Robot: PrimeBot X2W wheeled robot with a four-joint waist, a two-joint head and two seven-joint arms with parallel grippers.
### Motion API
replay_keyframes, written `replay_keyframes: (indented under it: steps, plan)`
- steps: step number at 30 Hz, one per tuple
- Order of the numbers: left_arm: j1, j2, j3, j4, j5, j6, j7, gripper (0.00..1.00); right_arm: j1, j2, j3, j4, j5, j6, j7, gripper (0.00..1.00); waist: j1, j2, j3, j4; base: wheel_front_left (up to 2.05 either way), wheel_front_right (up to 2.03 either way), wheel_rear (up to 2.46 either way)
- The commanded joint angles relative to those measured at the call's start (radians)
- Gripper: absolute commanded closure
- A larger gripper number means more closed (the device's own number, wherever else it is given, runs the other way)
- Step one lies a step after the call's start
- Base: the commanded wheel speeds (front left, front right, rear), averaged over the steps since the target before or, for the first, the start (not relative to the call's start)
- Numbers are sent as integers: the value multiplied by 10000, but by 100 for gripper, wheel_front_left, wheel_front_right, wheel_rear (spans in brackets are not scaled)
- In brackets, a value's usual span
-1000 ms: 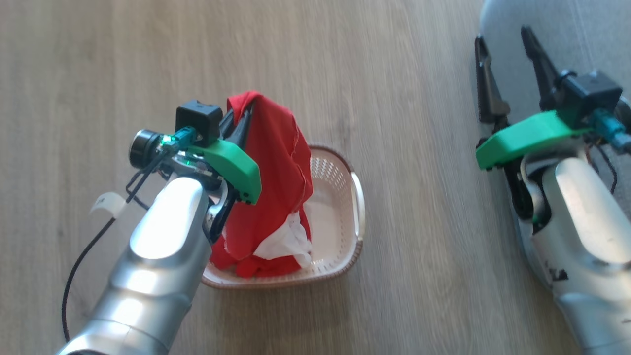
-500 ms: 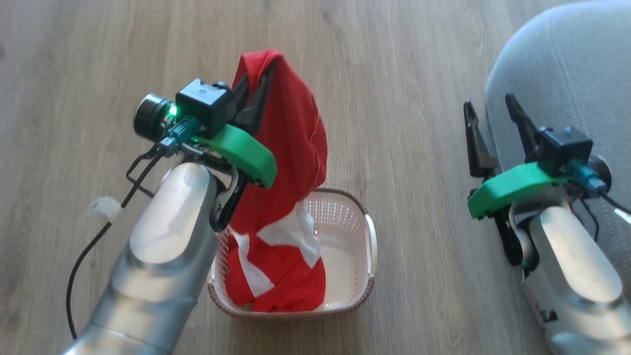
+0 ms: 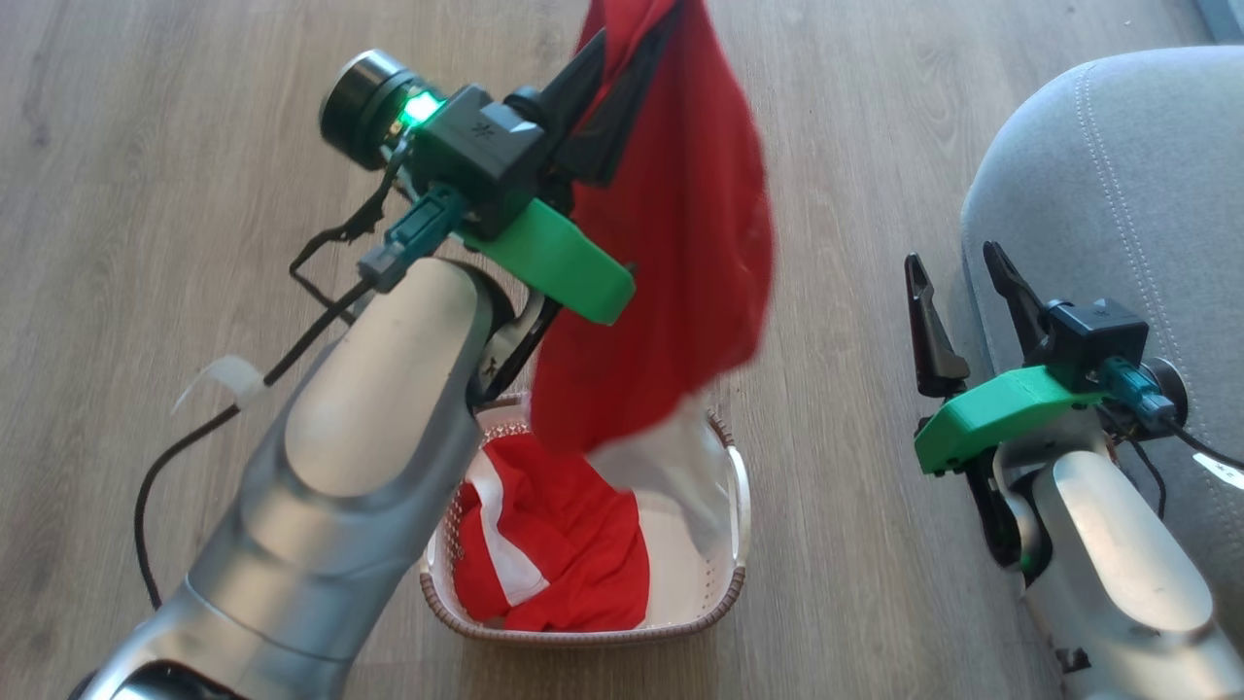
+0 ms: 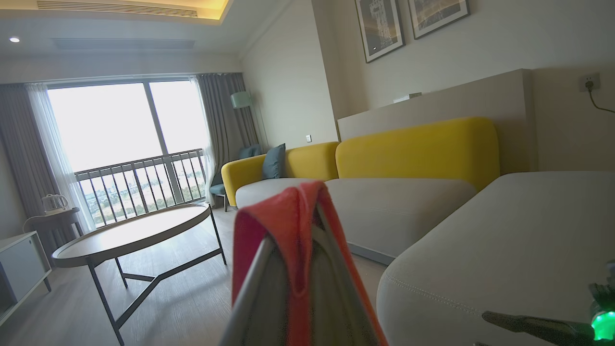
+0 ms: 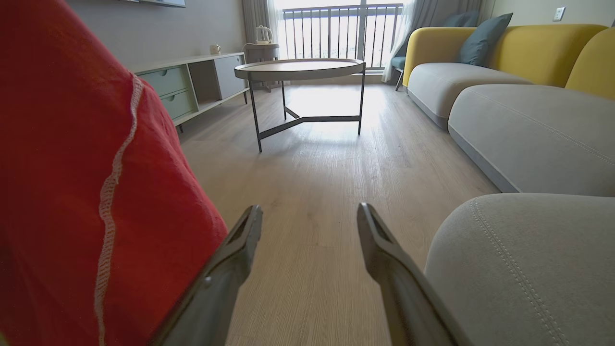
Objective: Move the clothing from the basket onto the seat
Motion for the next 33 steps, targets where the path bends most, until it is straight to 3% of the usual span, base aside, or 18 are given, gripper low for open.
replay_keyframes:
  steps: [1, 12, 20, 24, 33]
  plan:
    - [-628, 151, 240, -432, -50, -62, -39, 100, -57, 55, 86, -277, -37, 69, -47, 0, 1, -1, 15, 14, 0, 0, 0]
    - [-973, 151, -444, -1009, -313, -62, -39, 100, -87, 135, 275, -636, 56, 69, -47, 0, 1, -1, -18, 49, 0, 0, 0]
    - [-886, 151, -734, -1123, -401, -63, -40, 100, -265, 218, 650, -3088, -18, 69, -47, 0, 1, -1, -5, 112, 0, 0, 0]
    - [-883, 151, -840, -1073, -463, -63, -40, 100, -257, 106, 1335, -4244, -83, 69, -47, 0, 1, -1, 5, 178, 0, 0, 0]
    - [-833, 151, -1237, -1085, -897, -58, -40, 100, -437, -115, 3016, -1327, -219, 69, -47, 0, 1, -1, -262, 431, 0, 0, 0]
